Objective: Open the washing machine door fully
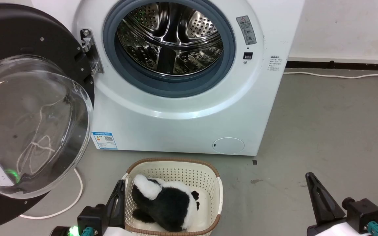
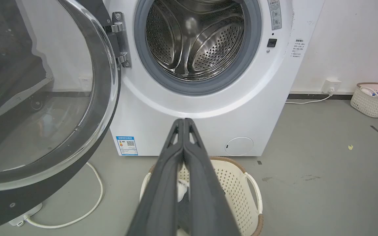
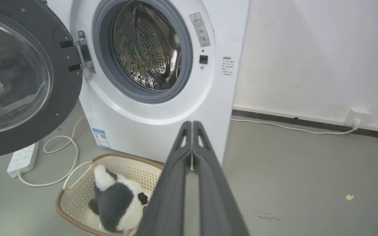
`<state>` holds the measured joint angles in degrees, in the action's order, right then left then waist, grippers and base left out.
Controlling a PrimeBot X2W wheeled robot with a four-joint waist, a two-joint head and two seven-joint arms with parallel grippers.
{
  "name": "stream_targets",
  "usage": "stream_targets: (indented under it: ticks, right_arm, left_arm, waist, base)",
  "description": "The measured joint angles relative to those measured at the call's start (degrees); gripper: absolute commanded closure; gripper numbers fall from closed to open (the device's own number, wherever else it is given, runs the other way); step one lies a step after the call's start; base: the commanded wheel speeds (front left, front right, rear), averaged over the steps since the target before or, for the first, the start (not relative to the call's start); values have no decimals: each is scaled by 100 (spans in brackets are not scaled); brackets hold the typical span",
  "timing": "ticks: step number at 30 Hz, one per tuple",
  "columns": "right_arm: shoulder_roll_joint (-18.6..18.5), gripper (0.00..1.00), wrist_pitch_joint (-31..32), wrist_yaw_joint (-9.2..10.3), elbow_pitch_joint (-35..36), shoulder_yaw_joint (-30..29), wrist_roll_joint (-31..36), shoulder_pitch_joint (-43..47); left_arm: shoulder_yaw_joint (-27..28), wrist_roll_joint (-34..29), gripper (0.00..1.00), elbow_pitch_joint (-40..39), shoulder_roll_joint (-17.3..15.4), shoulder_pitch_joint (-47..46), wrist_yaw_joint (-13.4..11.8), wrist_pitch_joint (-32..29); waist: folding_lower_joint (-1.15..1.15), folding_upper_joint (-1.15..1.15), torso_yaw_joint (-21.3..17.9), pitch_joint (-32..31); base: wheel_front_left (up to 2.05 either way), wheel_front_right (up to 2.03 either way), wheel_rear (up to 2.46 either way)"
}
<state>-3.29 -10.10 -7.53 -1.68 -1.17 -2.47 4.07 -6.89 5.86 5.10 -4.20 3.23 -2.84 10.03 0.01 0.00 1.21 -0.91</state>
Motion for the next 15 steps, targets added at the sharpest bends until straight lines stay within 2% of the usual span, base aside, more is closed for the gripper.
stream_targets:
  ticks: [15]
  right_arm:
    - [0,100,182,0,24,18,57,-108]
  left_arm:
    - [98,-81,100,-96,16,-41,51,-178]
  waist:
    - [0,0,-22,16]
  base:
    - [0,0,0]
